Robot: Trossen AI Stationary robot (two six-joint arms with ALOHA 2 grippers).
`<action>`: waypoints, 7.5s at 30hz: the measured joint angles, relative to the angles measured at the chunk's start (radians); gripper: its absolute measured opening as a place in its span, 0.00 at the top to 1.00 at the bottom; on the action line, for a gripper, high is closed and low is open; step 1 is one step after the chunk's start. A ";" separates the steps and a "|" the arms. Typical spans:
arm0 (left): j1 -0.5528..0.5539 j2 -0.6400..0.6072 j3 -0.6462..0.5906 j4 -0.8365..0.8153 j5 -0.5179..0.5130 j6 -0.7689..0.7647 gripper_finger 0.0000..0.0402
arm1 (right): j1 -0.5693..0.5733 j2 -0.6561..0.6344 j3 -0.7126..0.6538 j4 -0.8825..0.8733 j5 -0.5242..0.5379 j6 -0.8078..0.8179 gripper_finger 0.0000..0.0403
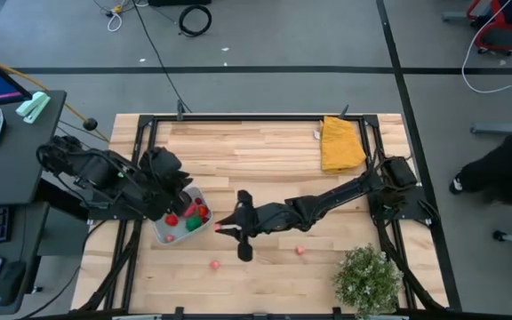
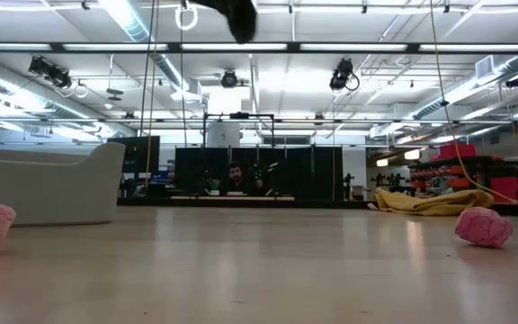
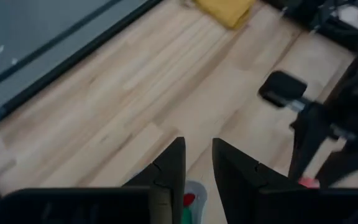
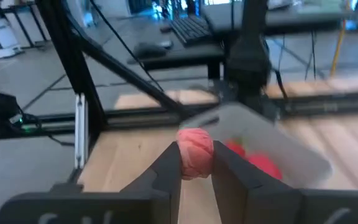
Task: Pick and placing Produce into tupperware
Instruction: Put the top right pink apricot into the gray bin, then put the right pink apricot into the gray bin, then put the pink apricot into the gray bin
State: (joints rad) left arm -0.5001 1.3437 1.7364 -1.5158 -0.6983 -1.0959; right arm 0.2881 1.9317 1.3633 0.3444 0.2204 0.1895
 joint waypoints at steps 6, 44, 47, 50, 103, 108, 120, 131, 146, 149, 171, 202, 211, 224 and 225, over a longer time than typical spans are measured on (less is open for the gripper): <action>0.023 0.000 0.030 0.018 -0.019 0.042 0.80 | -0.031 0.191 0.272 -0.126 -0.048 -0.060 0.81; 0.031 0.004 0.024 -0.023 -0.020 0.087 0.80 | -0.024 0.280 0.723 -1.481 -0.088 0.043 0.62; 0.031 0.004 0.001 -0.022 -0.019 0.087 0.80 | 0.056 0.227 0.723 -1.656 -0.084 0.162 0.63; 0.029 0.004 -0.037 -0.022 -0.019 0.085 0.79 | 0.152 0.175 0.688 -1.702 -0.043 0.284 0.65; 0.030 0.005 -0.218 -0.007 -0.004 -0.096 0.80 | 0.324 -0.021 -0.245 -0.970 0.037 0.566 0.55; 0.030 0.005 -0.218 -0.007 -0.004 -0.096 0.81 | 0.329 -0.020 -0.245 -0.983 0.031 0.626 0.56; 0.029 0.005 -0.218 -0.007 -0.004 -0.096 0.80 | 0.363 -0.030 -0.248 -0.976 0.079 0.731 0.74; 0.030 0.005 -0.218 -0.007 -0.003 -0.096 0.80 | 0.340 -0.113 -0.254 -0.695 0.267 0.586 0.82; 0.033 0.005 -0.218 -0.004 -0.004 -0.096 0.80 | -0.041 -0.089 -0.213 0.152 -0.055 0.149 0.82; 0.033 0.005 -0.218 -0.003 -0.004 -0.096 0.80 | -0.074 -0.056 -0.144 0.164 -0.130 0.145 0.82; 0.033 0.004 -0.218 -0.005 -0.005 -0.085 0.81 | -0.179 0.504 0.582 -0.192 -0.142 0.042 0.77; -0.077 0.004 -0.340 0.279 0.190 -0.154 0.82 | 0.072 0.189 0.592 -1.341 0.047 0.114 0.65; -0.198 0.005 -0.586 0.783 0.232 -0.150 0.82 | 0.308 0.089 0.592 -1.458 0.415 0.220 0.66; -0.305 0.005 -0.865 1.128 0.233 -0.277 0.88 | 0.527 -0.003 0.593 -1.620 0.686 0.575 0.67; -0.308 0.011 -0.876 1.128 0.233 -0.292 0.88 | 0.536 -0.002 0.593 -1.620 0.695 0.576 0.67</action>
State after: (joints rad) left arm -0.8084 1.3546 0.8604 -0.3874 -0.4652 -1.3882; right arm 0.8244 1.9298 1.9560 -1.2754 0.9153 0.7654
